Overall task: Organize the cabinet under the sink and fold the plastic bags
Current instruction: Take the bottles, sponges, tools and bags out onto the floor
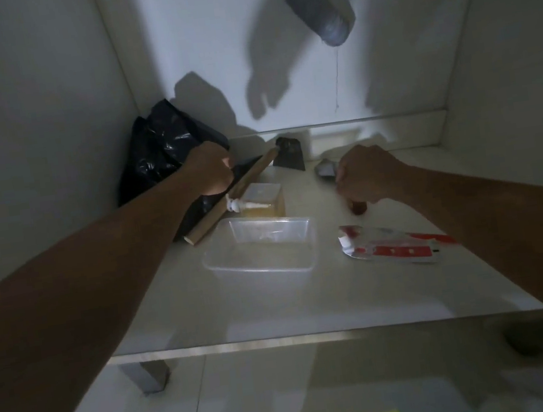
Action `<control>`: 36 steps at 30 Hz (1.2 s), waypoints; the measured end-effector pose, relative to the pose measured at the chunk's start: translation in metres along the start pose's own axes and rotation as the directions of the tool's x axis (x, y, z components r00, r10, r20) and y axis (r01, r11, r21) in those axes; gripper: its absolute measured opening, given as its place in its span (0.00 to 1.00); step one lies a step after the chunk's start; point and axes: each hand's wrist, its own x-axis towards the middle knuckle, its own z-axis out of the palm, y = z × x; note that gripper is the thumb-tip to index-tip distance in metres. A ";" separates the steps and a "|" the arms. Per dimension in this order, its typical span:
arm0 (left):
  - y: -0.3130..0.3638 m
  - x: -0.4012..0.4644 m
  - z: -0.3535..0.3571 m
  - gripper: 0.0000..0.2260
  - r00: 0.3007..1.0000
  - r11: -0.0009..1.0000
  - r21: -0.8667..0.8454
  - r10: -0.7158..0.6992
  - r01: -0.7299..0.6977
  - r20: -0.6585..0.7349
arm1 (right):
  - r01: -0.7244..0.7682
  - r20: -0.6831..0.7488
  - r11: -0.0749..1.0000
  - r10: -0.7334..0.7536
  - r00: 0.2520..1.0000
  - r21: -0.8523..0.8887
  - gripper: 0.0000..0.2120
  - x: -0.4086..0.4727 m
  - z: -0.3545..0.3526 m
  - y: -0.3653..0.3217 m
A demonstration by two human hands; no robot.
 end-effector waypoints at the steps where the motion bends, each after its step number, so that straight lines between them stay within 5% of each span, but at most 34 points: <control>1: -0.002 0.005 0.005 0.12 0.999 1.000 -0.007 -0.020 0.020 0.026 | -0.009 -0.016 0.999 0.008 1.000 -0.036 0.07 0.009 0.005 0.005; 4: -0.004 0.017 0.020 0.11 0.996 0.997 -0.021 -0.079 0.080 0.046 | -0.028 -0.063 0.998 0.024 0.998 -0.052 0.15 0.037 0.018 0.024; 8: -0.001 0.022 0.035 0.08 0.996 0.990 -0.131 -0.046 0.056 0.073 | -0.077 -0.089 0.994 0.070 0.994 -0.079 0.10 0.060 0.031 0.038; 12: 0.008 0.022 0.041 0.31 0.932 0.987 -0.152 0.096 -0.045 0.351 | -0.100 -0.065 0.995 0.099 0.993 -0.022 0.10 0.069 0.039 0.043; 16: 0.007 0.034 0.044 0.35 0.881 0.990 0.039 0.101 -0.134 0.463 | -0.100 -0.040 0.995 0.100 0.994 -0.004 0.12 0.070 0.041 0.047; 22: 0.010 0.044 0.042 0.26 0.880 0.991 -0.048 0.131 -0.123 0.457 | -0.172 -0.004 0.985 0.172 0.985 -0.035 0.17 0.060 -0.001 0.082; 27: 0.034 0.046 0.032 0.35 0.925 0.987 -0.071 0.157 -0.141 0.347 | -0.248 0.237 0.932 0.313 0.920 -0.266 0.28 0.028 -0.019 0.106; 36: 0.097 0.031 0.021 0.31 0.934 0.941 -0.193 0.311 -0.277 0.177 | -0.296 0.070 0.946 0.307 0.949 -0.136 0.29 0.014 0.000 0.146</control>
